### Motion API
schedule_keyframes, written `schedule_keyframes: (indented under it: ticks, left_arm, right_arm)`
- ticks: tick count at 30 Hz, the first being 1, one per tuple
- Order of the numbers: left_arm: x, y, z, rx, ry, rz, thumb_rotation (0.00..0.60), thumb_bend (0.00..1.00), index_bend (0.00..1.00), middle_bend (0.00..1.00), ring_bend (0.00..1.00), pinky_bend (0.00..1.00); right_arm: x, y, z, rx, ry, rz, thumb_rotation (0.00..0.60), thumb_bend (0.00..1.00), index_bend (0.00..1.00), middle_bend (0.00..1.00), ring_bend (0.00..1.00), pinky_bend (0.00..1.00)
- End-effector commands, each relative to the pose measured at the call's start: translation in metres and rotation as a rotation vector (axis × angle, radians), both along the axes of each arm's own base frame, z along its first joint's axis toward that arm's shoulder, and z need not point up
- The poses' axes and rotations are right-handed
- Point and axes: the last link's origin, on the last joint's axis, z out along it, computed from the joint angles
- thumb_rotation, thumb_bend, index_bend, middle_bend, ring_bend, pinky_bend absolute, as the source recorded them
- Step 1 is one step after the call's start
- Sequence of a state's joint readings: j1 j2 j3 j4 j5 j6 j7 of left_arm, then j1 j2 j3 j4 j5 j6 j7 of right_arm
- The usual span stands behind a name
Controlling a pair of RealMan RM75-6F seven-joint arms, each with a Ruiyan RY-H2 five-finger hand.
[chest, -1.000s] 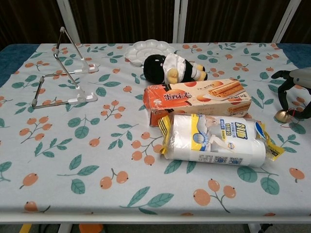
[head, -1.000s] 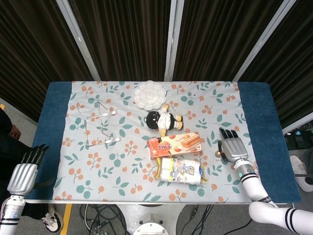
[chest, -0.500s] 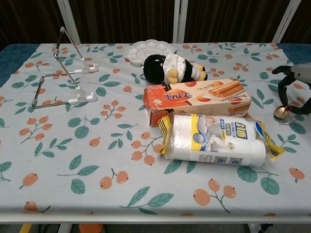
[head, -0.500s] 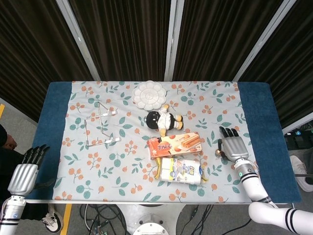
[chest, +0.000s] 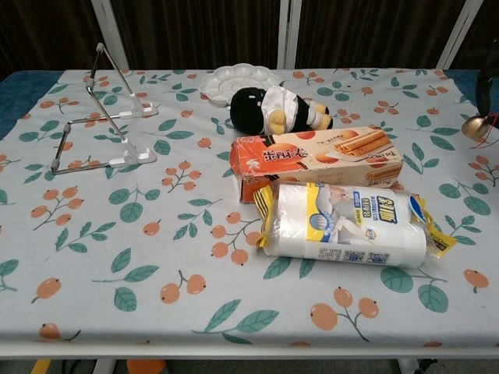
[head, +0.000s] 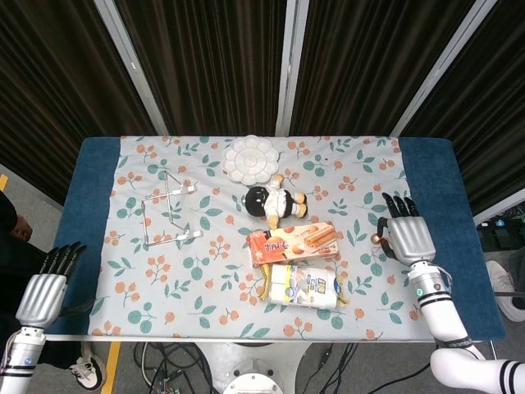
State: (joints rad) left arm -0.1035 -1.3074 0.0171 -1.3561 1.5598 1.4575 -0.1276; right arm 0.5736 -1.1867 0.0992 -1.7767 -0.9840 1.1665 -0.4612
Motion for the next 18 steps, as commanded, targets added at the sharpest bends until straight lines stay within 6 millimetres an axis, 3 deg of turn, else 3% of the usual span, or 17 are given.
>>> schedule_keyframes:
  ticks: [1,4,6,10,15,18]
  left_arm:
    - [0.000,0.000,0.000,0.000,0.001,0.000,0.600,0.06,0.05,0.03,0.00,0.02]
    - [0.001,0.000,-0.001,-0.004,0.001,0.000,0.600,0.06,0.05,0.03,0.00,0.02]
    - [0.001,0.000,-0.002,-0.006,0.003,0.000,0.600,0.06,0.05,0.03,0.00,0.02]
    - [0.000,0.001,-0.002,-0.006,0.005,0.009,0.600,0.06,0.05,0.03,0.00,0.02]
    - [0.000,0.000,-0.004,-0.013,0.003,0.008,0.600,0.06,0.05,0.03,0.00,0.02]
    - [-0.003,-0.001,-0.002,-0.007,0.003,0.018,0.600,0.06,0.05,0.03,0.00,0.02]
  right_arm:
    - [0.006,0.013,0.002,0.057,-0.031,0.017,0.600,0.34,0.66,0.06,0.00,0.00]
    - [0.000,0.008,0.014,-0.040,0.078,0.062,0.600,0.34,0.66,0.07,0.00,0.00]
    - [-0.006,0.003,0.018,-0.091,0.060,0.020,0.600,0.34,0.67,0.07,0.00,0.00]
    - [-0.002,0.012,0.004,0.000,0.056,0.035,0.600,0.34,0.67,0.07,0.00,0.00]
    - [-0.006,0.003,0.011,-0.081,0.062,0.030,0.600,0.34,0.67,0.08,0.00,0.00]
    - [-0.010,0.007,0.005,-0.042,0.073,0.012,0.600,0.34,0.68,0.08,0.00,0.00]
